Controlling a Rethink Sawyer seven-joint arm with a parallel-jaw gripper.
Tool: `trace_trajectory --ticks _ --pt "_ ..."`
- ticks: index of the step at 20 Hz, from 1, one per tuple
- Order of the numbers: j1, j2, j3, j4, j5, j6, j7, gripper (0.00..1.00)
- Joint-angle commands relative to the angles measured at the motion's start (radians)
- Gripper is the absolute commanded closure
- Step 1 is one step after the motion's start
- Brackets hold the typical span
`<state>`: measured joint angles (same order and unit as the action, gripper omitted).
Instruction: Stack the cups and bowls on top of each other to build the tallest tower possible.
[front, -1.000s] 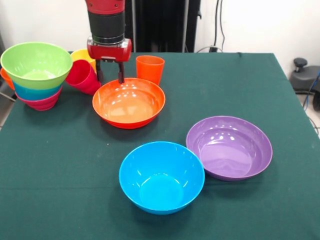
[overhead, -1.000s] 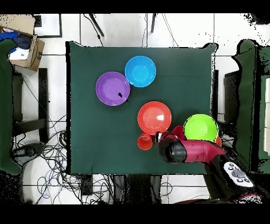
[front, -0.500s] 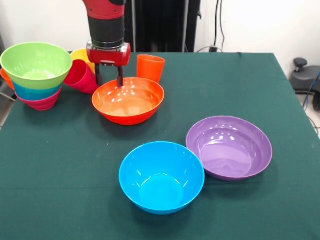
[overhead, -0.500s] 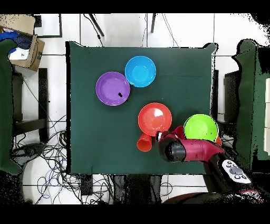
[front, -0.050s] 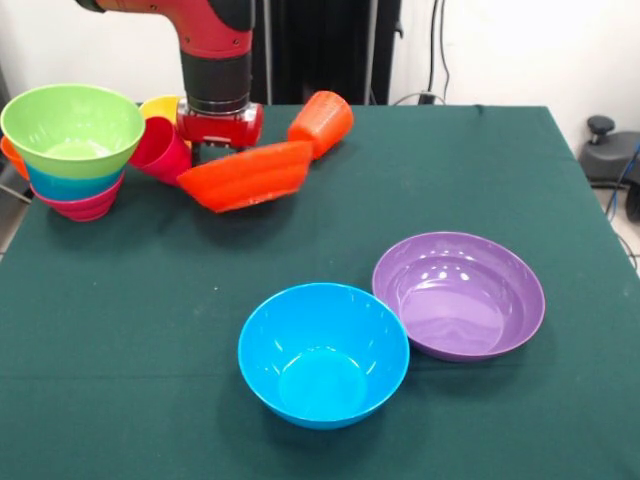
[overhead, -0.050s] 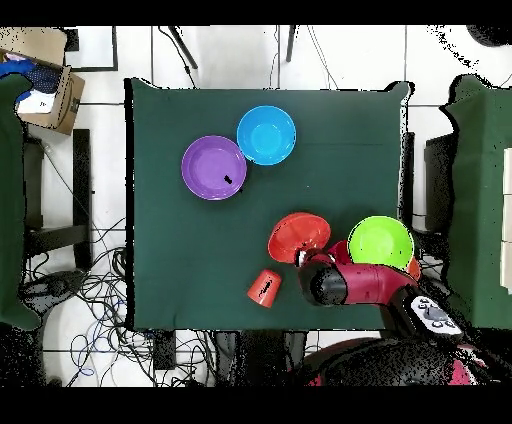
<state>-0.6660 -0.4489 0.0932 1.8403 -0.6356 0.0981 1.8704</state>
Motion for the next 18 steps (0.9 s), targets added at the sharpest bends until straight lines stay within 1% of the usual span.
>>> trace_trajectory --ticks 1,3,4,5,6,7,9,18 --pt "0.073 0.068 -0.038 -0.133 -0.030 -0.129 0.094 1.00" --pt "0.098 0.073 -0.072 -0.137 -0.013 -0.192 0.126 1.00" --pt "0.086 0.063 -0.057 -0.129 -0.012 -0.178 0.120 1.00" --pt "0.040 0.046 0.003 -0.108 -0.028 -0.130 0.079 1.00" --pt "0.046 0.040 -0.002 -0.105 -0.029 -0.130 0.075 1.00" --pt "0.040 0.030 0.005 -0.098 -0.037 -0.138 0.064 1.00" --pt "0.026 0.022 0.020 -0.088 -0.037 -0.122 0.051 1.00" --pt "0.016 0.015 0.025 -0.077 -0.041 -0.117 0.041 1.00"
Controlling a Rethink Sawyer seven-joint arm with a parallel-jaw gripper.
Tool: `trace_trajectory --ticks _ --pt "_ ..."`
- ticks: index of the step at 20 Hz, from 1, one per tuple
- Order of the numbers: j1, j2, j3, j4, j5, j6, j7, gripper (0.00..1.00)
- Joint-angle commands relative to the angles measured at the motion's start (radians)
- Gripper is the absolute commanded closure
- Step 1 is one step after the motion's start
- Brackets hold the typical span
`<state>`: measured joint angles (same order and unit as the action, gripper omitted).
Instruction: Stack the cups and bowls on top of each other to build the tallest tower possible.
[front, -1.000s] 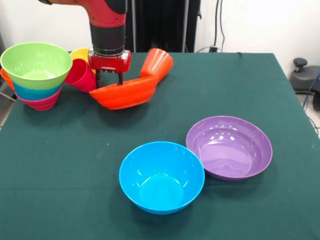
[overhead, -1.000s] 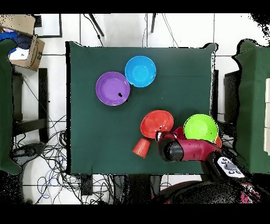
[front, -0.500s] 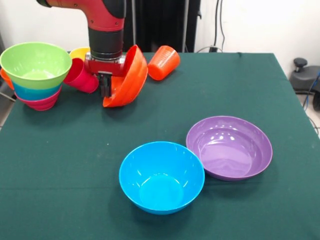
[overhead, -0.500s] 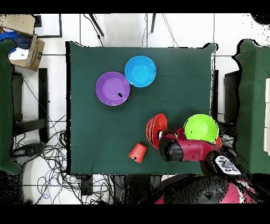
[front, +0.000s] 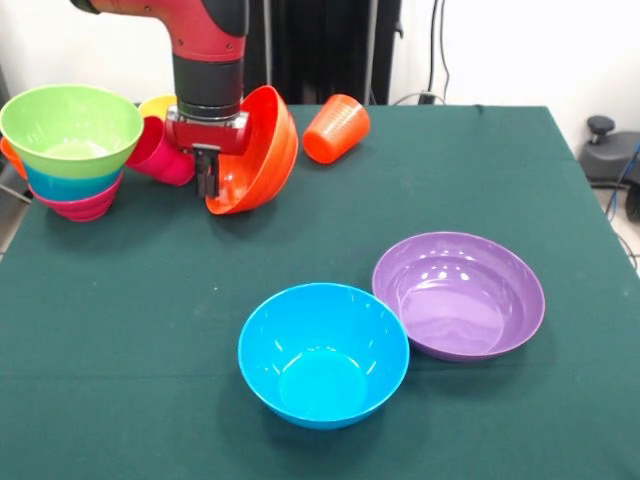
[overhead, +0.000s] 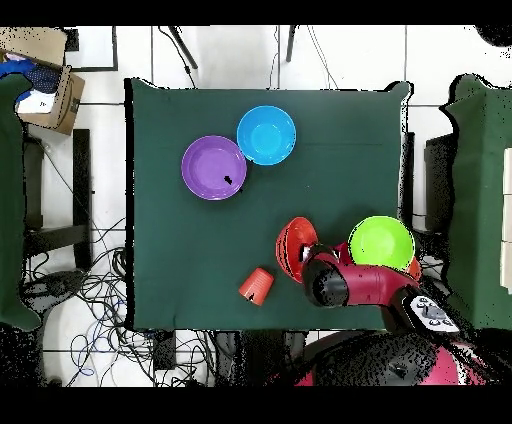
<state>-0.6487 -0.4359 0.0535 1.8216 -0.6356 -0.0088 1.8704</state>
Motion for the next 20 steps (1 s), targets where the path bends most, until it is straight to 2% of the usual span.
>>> trace_trajectory --ticks 1,5,6,9,20 --pt "-0.004 0.001 0.067 -0.057 -0.042 -0.009 0.040 1.00" --pt "-0.034 -0.007 0.098 -0.038 -0.050 -0.022 0.039 1.00" --pt "-0.035 -0.008 0.098 -0.034 -0.055 -0.043 0.045 0.00" --pt "-0.052 -0.007 0.130 -0.031 -0.060 0.014 0.009 0.00" --pt "-0.044 0.000 0.121 -0.042 -0.059 0.019 0.008 0.00"
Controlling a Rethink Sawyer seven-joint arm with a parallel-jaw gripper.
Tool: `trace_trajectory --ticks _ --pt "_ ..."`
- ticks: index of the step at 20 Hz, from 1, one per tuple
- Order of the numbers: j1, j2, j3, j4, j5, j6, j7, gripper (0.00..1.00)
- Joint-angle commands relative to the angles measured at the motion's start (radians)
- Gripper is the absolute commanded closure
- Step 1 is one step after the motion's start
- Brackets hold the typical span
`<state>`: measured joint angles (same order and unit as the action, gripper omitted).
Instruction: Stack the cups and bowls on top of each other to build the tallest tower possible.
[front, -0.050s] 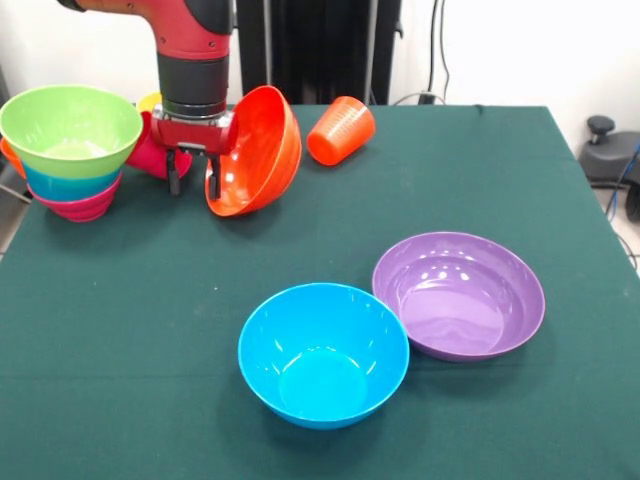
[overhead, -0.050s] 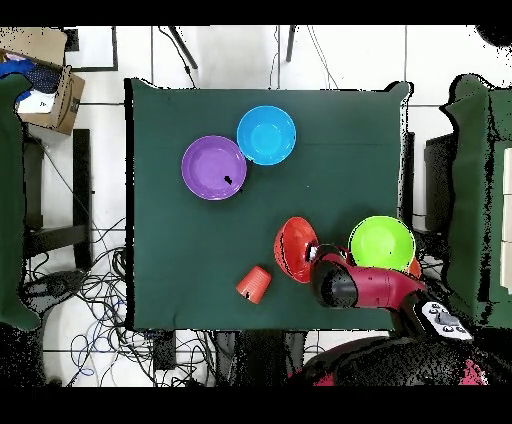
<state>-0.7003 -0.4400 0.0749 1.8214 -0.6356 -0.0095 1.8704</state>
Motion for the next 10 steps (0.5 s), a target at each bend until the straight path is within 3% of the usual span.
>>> trace_trajectory --ticks 1,6,10 --pt "0.008 0.003 0.100 -0.041 -0.059 0.019 0.009 0.00" --pt "0.003 0.006 0.104 -0.039 -0.059 0.018 0.009 0.00" --pt "-0.027 -0.036 0.150 -0.001 -0.046 0.055 -0.003 0.00"
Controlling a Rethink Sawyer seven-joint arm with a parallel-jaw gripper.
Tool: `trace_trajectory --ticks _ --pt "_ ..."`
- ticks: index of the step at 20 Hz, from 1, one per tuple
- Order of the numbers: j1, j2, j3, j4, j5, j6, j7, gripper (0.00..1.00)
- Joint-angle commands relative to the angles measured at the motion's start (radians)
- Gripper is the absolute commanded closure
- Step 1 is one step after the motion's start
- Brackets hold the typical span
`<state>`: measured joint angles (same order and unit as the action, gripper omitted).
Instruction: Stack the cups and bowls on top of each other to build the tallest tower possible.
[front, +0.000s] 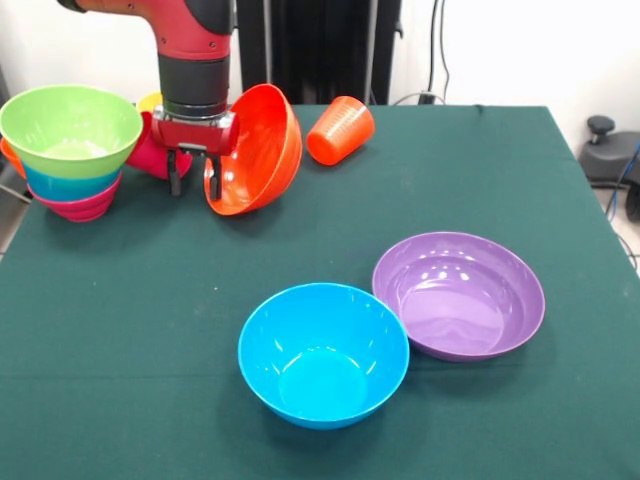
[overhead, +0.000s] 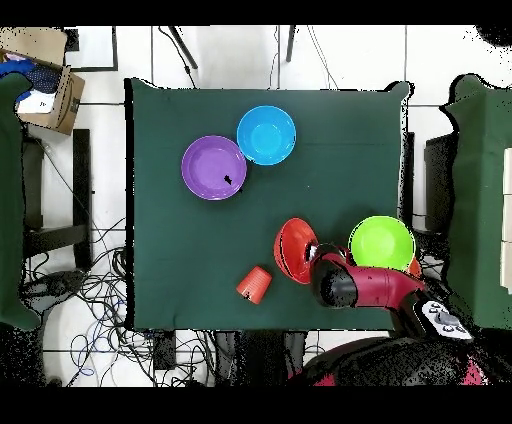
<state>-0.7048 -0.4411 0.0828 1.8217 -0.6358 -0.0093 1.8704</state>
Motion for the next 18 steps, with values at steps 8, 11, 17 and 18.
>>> trace_trajectory --ticks 8,11,17,18 --pt "-0.076 -0.133 0.230 0.088 -0.008 0.124 -0.011 0.00" --pt "-0.084 -0.144 0.244 0.099 -0.007 0.131 -0.011 0.00" --pt "-0.084 -0.143 0.247 0.098 -0.011 0.131 -0.006 0.00" --pt "-0.085 -0.143 0.248 0.097 -0.012 0.131 -0.006 0.00"
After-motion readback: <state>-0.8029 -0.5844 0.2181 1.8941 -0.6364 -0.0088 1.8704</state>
